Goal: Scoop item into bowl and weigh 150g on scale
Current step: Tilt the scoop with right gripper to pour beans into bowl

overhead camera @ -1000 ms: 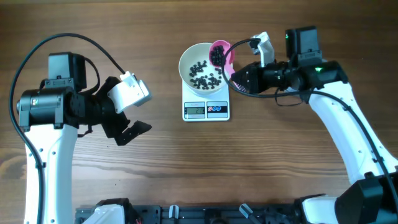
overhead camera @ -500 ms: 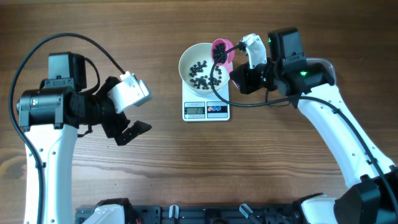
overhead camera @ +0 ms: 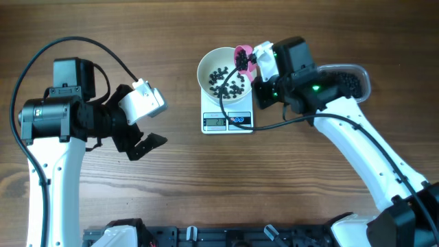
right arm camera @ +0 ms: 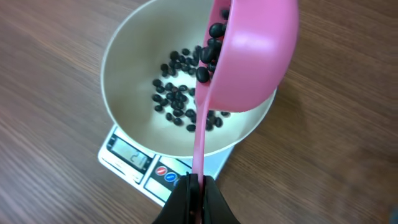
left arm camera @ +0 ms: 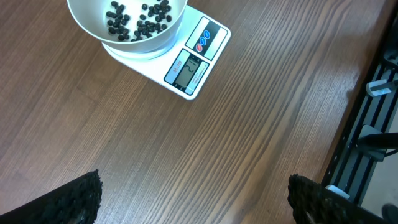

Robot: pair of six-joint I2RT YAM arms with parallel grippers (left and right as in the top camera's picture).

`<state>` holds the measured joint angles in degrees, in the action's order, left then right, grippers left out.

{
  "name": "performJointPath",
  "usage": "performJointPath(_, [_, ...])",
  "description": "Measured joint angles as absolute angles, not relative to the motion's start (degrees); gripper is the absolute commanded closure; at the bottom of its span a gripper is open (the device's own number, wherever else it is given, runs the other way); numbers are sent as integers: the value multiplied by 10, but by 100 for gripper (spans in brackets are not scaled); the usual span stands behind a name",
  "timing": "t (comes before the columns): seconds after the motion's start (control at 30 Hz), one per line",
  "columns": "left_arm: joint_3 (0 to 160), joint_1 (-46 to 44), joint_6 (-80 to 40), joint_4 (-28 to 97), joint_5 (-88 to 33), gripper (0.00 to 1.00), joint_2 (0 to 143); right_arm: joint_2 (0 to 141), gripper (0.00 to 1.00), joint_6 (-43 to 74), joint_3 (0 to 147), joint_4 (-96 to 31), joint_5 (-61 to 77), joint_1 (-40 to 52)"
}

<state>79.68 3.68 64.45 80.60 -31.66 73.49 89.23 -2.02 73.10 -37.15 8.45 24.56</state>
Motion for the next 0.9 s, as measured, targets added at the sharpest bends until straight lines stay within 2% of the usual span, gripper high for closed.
performJointPath(0.9, [797,37,644,806,-317,0,735,912,96,-65,731,-370,13,270])
